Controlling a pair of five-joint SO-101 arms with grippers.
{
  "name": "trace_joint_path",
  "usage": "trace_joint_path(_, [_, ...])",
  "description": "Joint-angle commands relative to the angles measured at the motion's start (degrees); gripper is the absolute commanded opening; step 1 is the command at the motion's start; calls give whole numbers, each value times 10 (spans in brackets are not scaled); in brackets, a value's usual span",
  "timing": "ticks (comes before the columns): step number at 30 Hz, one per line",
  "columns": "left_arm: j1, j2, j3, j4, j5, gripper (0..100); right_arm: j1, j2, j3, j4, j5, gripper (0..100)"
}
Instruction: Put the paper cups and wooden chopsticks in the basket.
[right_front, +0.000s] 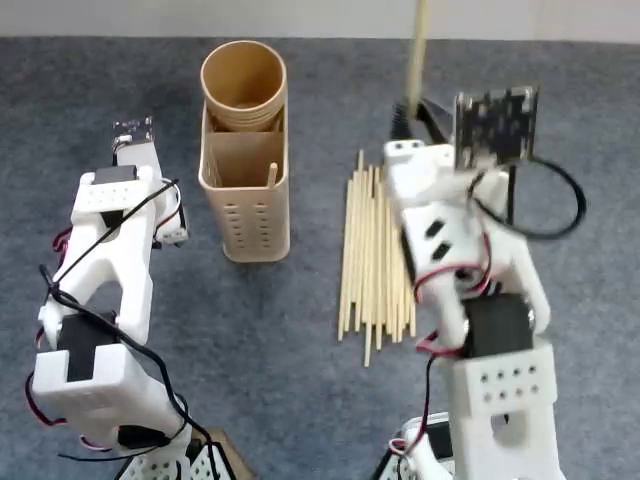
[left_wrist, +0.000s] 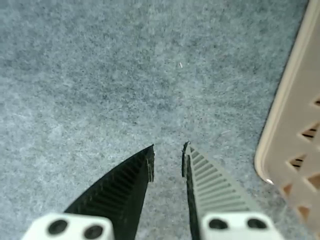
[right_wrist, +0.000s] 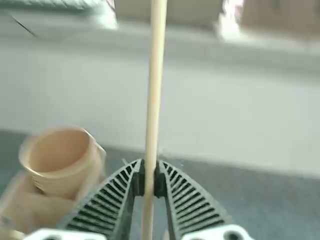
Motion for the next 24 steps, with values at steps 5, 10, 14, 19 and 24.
trace_joint_path(5, [11, -15, -2, -8, 5, 131, -110, 65, -11, -177, -56, 5])
trace_joint_path(10, [11, -15, -2, -9, 5, 131, -146, 155, -8, -269, -81, 5])
trace_joint_path(14, [11, -15, -3, -10, 5, 132, -161, 224, -12, -333, -81, 5])
trace_joint_path(19, [11, -15, -2, -18, 5, 132, -165, 284, -11, -359, -82, 5])
trace_joint_path(24, [10, -15, -2, -18, 5, 133, -163, 284, -7, -346, -79, 24])
